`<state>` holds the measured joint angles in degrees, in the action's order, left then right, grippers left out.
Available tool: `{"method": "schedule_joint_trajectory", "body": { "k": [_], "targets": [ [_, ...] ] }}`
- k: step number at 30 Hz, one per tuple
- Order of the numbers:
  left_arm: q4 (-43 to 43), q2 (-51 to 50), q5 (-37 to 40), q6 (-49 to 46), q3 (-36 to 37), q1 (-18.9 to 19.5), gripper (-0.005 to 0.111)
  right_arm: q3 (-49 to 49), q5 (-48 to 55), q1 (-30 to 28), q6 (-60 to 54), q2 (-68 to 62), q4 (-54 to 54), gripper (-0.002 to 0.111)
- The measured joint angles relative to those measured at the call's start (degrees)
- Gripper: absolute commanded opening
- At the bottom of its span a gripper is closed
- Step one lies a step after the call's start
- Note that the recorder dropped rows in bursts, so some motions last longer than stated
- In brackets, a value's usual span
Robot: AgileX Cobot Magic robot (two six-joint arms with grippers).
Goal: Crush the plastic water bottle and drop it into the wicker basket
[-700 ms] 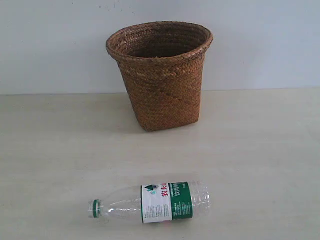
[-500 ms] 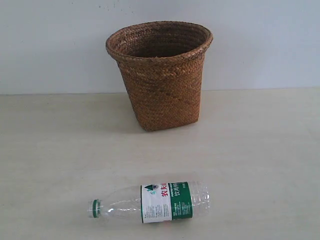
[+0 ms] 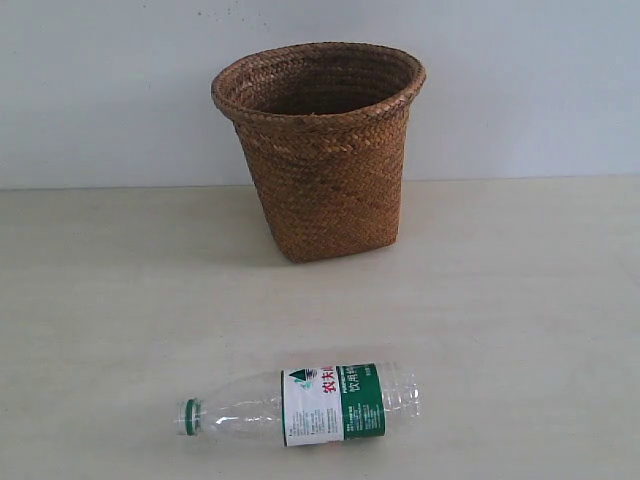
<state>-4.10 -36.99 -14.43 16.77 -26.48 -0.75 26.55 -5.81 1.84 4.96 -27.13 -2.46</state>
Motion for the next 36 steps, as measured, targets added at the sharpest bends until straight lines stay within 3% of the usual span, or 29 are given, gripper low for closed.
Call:
{"method": "schedule_joint_trajectory", "body": {
  "k": [11,18,24,29,31,33,36],
  "targets": [
    [-6.76,-20.10,17.03,-0.73,-16.44,-1.51,0.004,16.15,10.68,0.00,-5.73,-17.46,0.10,0.000],
    [-8.35,-25.38,30.13,-8.95,-23.57,-2.66,0.004,23.47,19.56,0.00,-9.20,-26.87,0.10,0.000],
    [-2.22,-27.36,37.53,-25.36,-26.14,-6.37,0.004,29.76,31.29,0.00,-17.81,-34.67,-4.79,0.000],
    [1.54,-33.74,46.60,-40.20,-28.73,-12.43,0.004,37.71,49.46,0.00,-34.60,-44.57,-18.43,0.000],
    [5.46,-36.59,48.84,-49.73,-28.73,-13.95,0.004,38.77,53.04,0.17,-40.23,-47.49,-24.35,0.000],
    [13.76,-39.94,52.23,-64.68,-28.73,-14.80,0.004,39.08,54.03,4.06,-46.28,-50.76,-28.16,0.000],
    [21.15,-43.14,56.06,-78.03,-28.73,-15.21,0.004,40.06,55.88,8.76,-49.65,-54.52,-29.11,0.000]
  ]
}}
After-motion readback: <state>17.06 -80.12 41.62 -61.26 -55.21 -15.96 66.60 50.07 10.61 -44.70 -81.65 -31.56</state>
